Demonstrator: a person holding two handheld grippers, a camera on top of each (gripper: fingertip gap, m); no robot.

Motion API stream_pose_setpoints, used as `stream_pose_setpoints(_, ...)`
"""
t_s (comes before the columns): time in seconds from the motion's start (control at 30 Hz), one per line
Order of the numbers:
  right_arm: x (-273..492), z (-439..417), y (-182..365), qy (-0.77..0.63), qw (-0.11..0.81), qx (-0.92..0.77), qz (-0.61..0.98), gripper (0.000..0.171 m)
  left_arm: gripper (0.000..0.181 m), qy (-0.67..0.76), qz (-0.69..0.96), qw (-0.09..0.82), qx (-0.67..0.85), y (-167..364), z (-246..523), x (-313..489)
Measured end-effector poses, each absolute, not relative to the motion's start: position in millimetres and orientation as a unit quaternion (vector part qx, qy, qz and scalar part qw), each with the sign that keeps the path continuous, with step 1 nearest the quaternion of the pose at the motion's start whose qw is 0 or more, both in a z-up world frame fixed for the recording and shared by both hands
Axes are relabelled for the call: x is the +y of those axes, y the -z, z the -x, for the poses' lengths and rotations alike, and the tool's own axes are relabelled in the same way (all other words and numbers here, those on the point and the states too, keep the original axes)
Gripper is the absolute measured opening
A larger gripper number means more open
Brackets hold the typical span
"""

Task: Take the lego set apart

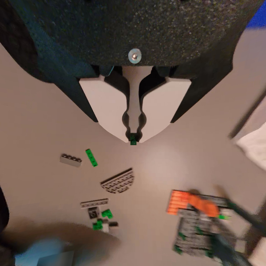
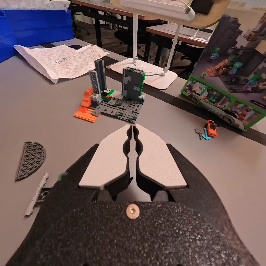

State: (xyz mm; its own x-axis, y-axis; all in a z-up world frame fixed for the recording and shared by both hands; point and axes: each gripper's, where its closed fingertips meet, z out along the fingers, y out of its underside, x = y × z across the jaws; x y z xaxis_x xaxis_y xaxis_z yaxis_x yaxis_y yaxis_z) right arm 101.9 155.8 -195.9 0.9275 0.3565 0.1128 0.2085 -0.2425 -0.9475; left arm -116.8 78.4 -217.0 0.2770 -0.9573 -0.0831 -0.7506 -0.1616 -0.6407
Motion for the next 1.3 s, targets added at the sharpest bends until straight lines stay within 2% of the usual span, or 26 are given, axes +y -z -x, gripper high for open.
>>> stream_pose_setpoints(0.13,154,-95,198,-0.063,0.582,-0.202,0.786,0.001,0.008,0.12,0.777,0.405,0.466,151,201,111)
stream_pose_setpoints(0.23,144,-81,206,-0.085,0.542,-0.26,0.795,0.002,0.008,0.065,0.814,0.444,0.368,126,280,135)
stream_pose_setpoints(0.33,120,-65,224,-0.098,0.455,-0.349,0.813,0.005,0.008,0.012,0.848,0.435,0.302,139,341,148)
stream_pose_setpoints(0.4,101,-62,240,-0.098,0.38,-0.392,0.832,0.015,0.008,0.008,0.872,0.401,0.28,162,360,149)
stream_pose_setpoints(0.5,87,-60,253,-0.101,0.32,-0.413,0.847,0.025,0.008,-0.012,0.888,0.375,0.265,190,375,150)
stream_pose_setpoints(0.63,88,-57,262,-0.104,0.289,-0.408,0.86,0.036,0.029,-0.032,0.891,0.383,0.244,199,386,155)
stream_pose_setpoints(0.77,97,-56,266,-0.11,0.282,-0.381,0.873,0.035,0.041,-0.036,0.88,0.407,0.243,189,389,154)
stream_pose_setpoints(0.83,100,-57,267,-0.104,0.282,-0.377,0.876,0.028,0.04,-0.036,0.865,0.434,0.249,175,385,151)
stream_pose_setpoints(0.9,100,-57,266,-0.1,0.284,-0.379,0.875,0.027,0.036,-0.015,0.837,0.48,0.264,153,368,144)
stream_pose_setpoints(1.07,84,-40,252,-0.123,0.325,-0.419,0.839,0.027,0.032,0.124,0.726,0.557,0.383,106,268,95)
stream_pose_setpoints(1.2,49,11,203,-0.275,0.391,-0.454,0.752,0.027,0.036,0.215,0.621,0.555,0.511,118,170,49)
stream_pose_setpoints(1.3,19,40,176,-0.384,0.38,-0.466,0.701,0.027,0.035,0.206,0.546,0.551,0.596,141,114,25)
